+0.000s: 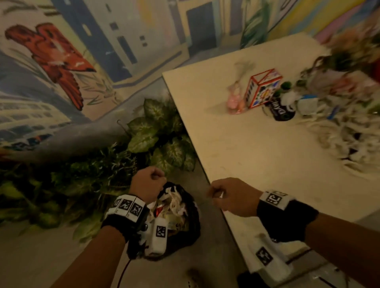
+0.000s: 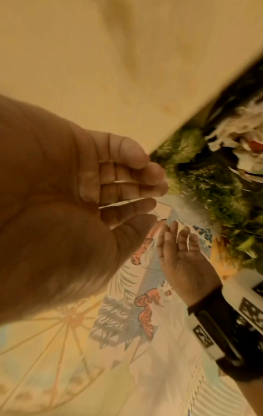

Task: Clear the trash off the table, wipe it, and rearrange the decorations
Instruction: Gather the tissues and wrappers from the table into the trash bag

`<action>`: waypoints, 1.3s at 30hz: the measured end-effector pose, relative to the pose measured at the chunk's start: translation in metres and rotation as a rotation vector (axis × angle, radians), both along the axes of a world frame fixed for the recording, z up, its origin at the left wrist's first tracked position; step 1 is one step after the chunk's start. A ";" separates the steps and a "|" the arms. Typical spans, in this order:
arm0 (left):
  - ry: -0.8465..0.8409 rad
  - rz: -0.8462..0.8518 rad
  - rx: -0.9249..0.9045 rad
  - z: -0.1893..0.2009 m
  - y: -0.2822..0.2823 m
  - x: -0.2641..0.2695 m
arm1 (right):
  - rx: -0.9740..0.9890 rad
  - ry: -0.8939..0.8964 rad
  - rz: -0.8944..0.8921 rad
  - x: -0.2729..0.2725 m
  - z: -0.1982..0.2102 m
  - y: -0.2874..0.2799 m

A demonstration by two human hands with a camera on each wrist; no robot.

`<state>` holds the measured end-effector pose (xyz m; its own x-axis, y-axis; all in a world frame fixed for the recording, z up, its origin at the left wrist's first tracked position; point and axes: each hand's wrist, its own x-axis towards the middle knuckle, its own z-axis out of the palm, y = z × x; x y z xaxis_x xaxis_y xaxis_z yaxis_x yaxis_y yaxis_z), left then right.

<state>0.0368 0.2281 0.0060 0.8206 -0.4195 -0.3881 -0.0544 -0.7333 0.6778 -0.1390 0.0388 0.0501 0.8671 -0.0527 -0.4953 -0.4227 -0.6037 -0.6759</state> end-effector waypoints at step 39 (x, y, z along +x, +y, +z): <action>-0.236 -0.370 0.077 0.050 -0.454 -0.103 | -0.381 0.068 -0.350 -0.117 0.046 -0.486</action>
<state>-0.0665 -0.2256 0.0563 0.6909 -0.6785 -0.2496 -0.4693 -0.6835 0.5591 -0.2557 -0.4467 0.0965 0.7319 -0.5213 -0.4389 -0.6787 -0.6160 -0.4000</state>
